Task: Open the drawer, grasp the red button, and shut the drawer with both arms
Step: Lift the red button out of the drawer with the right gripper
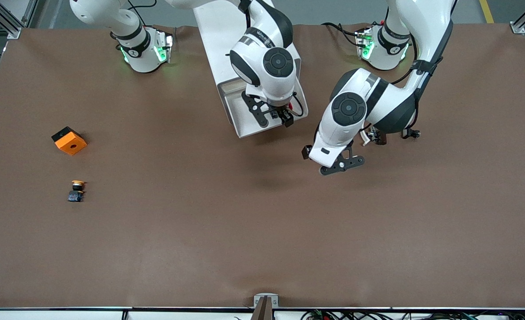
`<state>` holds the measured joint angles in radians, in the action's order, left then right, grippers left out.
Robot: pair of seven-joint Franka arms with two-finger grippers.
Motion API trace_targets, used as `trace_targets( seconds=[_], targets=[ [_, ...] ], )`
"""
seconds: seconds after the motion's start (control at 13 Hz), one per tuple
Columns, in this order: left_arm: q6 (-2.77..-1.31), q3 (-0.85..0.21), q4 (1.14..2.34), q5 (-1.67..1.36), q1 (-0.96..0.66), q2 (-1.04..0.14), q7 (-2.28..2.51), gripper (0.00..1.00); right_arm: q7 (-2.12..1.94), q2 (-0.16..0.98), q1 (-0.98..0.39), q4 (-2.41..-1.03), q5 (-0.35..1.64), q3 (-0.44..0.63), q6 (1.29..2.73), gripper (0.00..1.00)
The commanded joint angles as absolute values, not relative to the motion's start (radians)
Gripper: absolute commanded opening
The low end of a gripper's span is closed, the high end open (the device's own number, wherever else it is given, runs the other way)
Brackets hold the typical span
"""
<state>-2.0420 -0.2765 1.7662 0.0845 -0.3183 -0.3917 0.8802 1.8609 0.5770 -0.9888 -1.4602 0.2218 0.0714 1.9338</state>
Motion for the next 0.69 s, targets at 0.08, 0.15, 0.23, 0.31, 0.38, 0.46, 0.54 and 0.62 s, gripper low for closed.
trace_targets(
  seconds=[0.08, 0.15, 0.23, 0.31, 0.38, 0.46, 0.54, 0.62],
  targets=[
    [-2.051, -0.282, 1.772, 0.103, -0.321, -0.394, 0.867, 1.00, 1.871, 0.586, -0.999, -1.436, 0.215, 0.081, 1.925, 0.00],
    [-2.051, -0.282, 1.770, 0.103, -0.322, -0.396, 0.867, 1.00, 1.873, 0.584, -0.999, -1.436, 0.216, 0.081, 1.925, 0.00],
    [-2.051, -0.282, 1.770, 0.103, -0.322, -0.396, 0.867, 1.00, 1.873, 0.584, -1.000, -1.436, 0.216, 0.081, 1.925, 0.00],
    [-2.049, -0.282, 1.772, 0.103, -0.324, -0.396, 0.868, 1.00, 1.875, 0.586, -1.000, -1.436, 0.216, 0.081, 1.927, 0.00],
    [-2.045, -0.282, 1.772, 0.103, -0.324, -0.394, 0.870, 1.00, 1.875, 0.586, -1.000, -1.437, 0.216, 0.081, 1.927, 0.00],
    [-2.040, -0.282, 1.772, 0.103, -0.324, -0.391, 0.870, 1.00, 1.873, 0.586, -1.000, -1.436, 0.216, 0.081, 1.927, 0.00],
    [-2.039, -0.284, 1.772, 0.103, -0.324, -0.390, 0.874, 1.00, 1.870, 0.586, -0.999, -1.436, 0.215, 0.081, 1.927, 0.00],
    [-2.039, -0.284, 1.772, 0.103, -0.328, -0.391, 0.882, 1.00, 1.868, 0.584, -0.999, -1.436, 0.215, 0.081, 1.924, 0.00]
  ],
)
